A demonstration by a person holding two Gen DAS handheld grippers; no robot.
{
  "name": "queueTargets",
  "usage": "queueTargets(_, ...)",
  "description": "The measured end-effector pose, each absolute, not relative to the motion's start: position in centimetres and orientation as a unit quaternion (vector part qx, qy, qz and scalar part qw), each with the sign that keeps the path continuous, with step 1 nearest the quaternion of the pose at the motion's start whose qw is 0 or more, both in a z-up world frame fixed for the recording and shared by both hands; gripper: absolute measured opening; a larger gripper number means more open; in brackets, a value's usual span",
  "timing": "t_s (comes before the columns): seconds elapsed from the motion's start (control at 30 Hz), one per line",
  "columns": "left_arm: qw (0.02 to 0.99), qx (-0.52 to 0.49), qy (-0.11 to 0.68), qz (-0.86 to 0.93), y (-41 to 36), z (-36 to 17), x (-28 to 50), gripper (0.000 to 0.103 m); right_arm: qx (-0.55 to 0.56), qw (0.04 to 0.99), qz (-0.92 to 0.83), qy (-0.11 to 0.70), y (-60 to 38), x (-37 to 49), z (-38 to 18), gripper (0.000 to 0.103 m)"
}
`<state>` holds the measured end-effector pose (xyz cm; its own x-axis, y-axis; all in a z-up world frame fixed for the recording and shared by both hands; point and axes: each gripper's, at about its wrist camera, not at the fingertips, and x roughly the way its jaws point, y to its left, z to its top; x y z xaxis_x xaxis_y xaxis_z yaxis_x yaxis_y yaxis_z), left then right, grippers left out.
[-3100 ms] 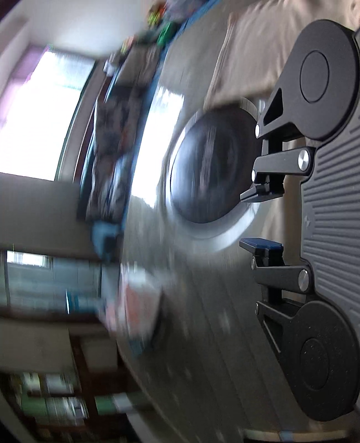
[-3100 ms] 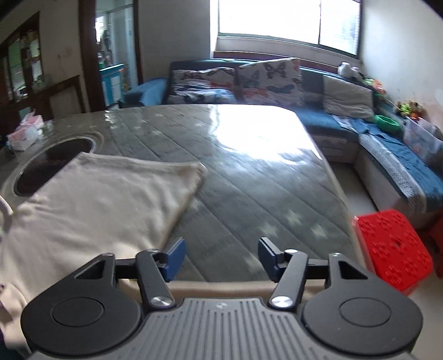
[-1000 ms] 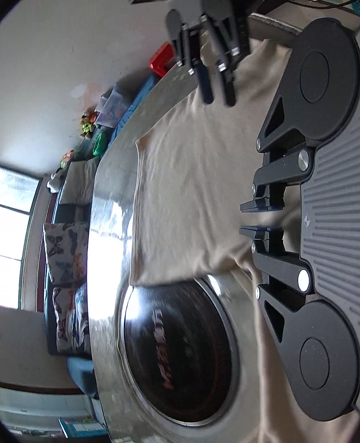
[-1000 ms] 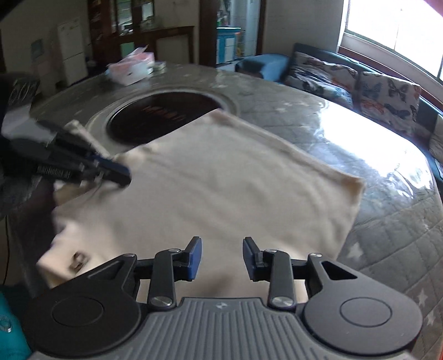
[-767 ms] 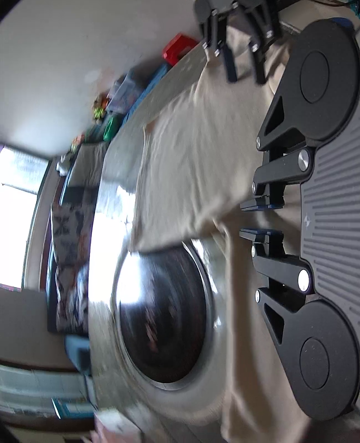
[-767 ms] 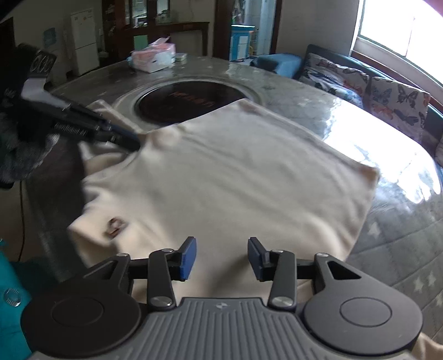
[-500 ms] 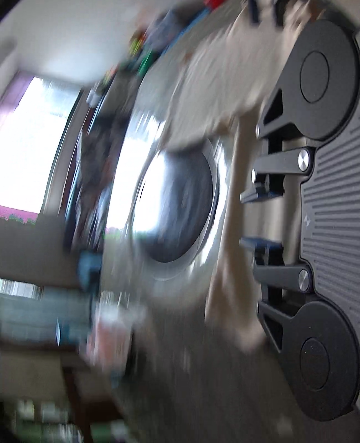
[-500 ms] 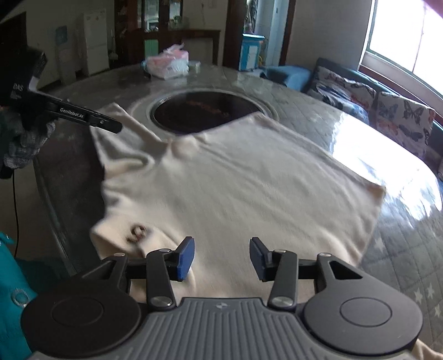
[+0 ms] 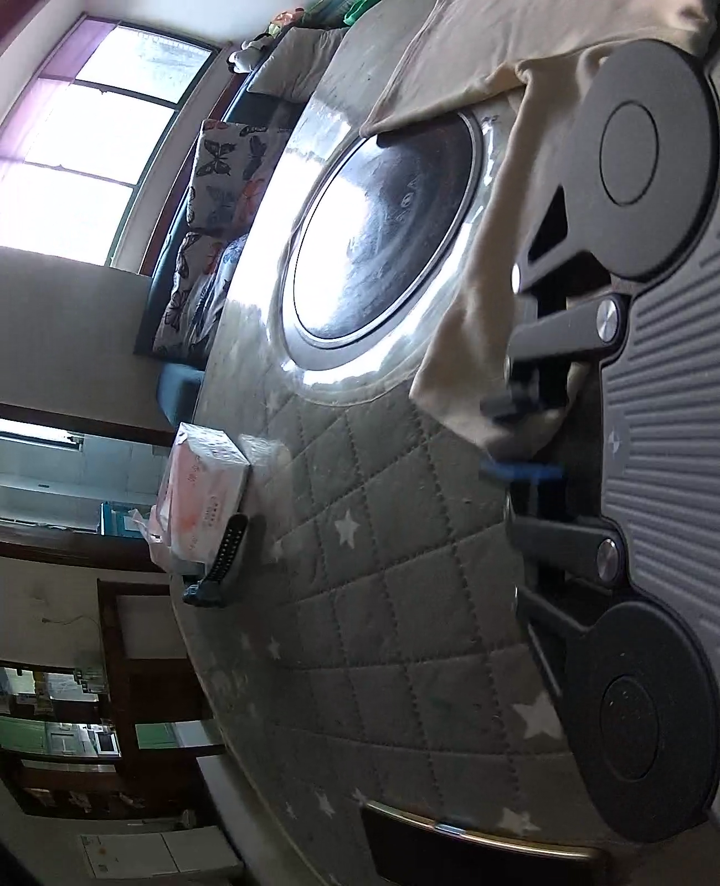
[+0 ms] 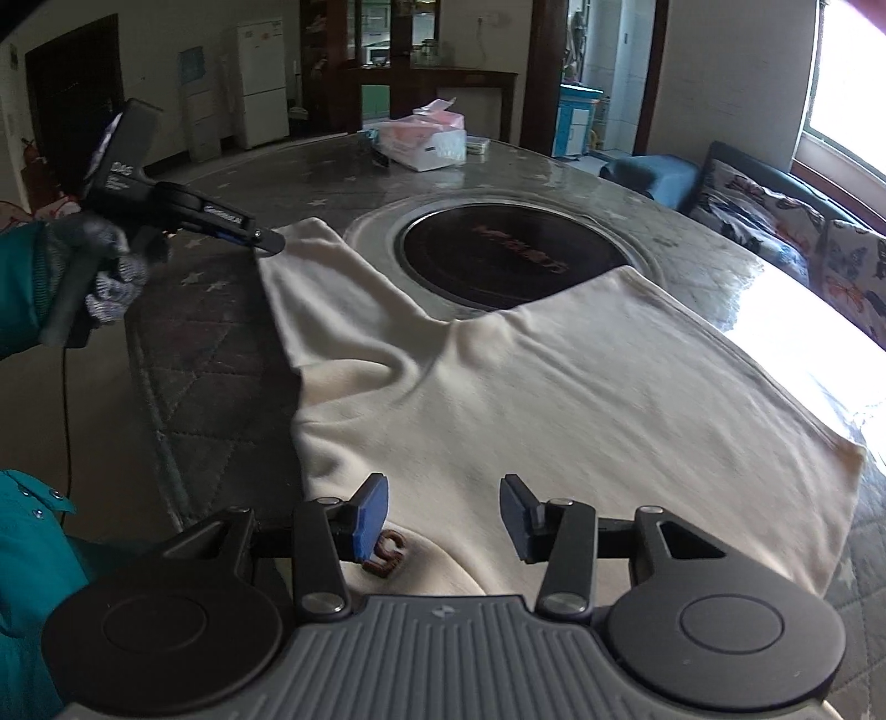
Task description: Fold clothes
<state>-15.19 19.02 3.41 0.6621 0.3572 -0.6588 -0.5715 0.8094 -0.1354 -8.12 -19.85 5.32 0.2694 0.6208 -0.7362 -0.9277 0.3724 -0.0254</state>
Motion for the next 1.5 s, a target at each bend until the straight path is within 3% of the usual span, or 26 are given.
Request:
queueTargets(0.07, 0.901, -0.151, 0.311, 0.263, 19.1, 3.7, -14.7, 0.005, -0.235, 0.759, 0.512, 0.327, -19.5, -8.2, 5.2, 0.045)
queueTargets(0.4, 0.910, -0.074, 0.310, 0.267, 19.5, 3.3, -12.2, 0.005, -0.240, 0.744, 0.523, 0.340, -18.6, -9.0, 3.9, 0.045)
queueTargets(0.6, 0.903, -0.081, 0.317, 0.278, 19.7, 3.1, -12.5, 0.015, -0.238, 0.742, 0.524, 0.343, -19.2, -9.3, 4.1, 0.045)
queueTargets(0.7, 0.906, -0.083, 0.308, 0.279, 19.0, 4.2, -12.9, 0.015, -0.226, 0.750, 0.524, 0.334, -19.8, -9.5, 4.9, 0.045)
queueTargets(0.97, 0.945, -0.079, 0.299, 0.107, 10.9, 7.0, -13.0, 0.015, -0.201, 0.780, 0.489, 0.335, -23.5, -9.6, 6.5, 0.046)
queueTargets(1.5, 0.932, -0.005, 0.330, -0.150, -4.8, 4.3, -8.6, 0.015, -0.182, 0.812, 0.420, 0.363, -28.5, -10.5, 4.8, 0.043)
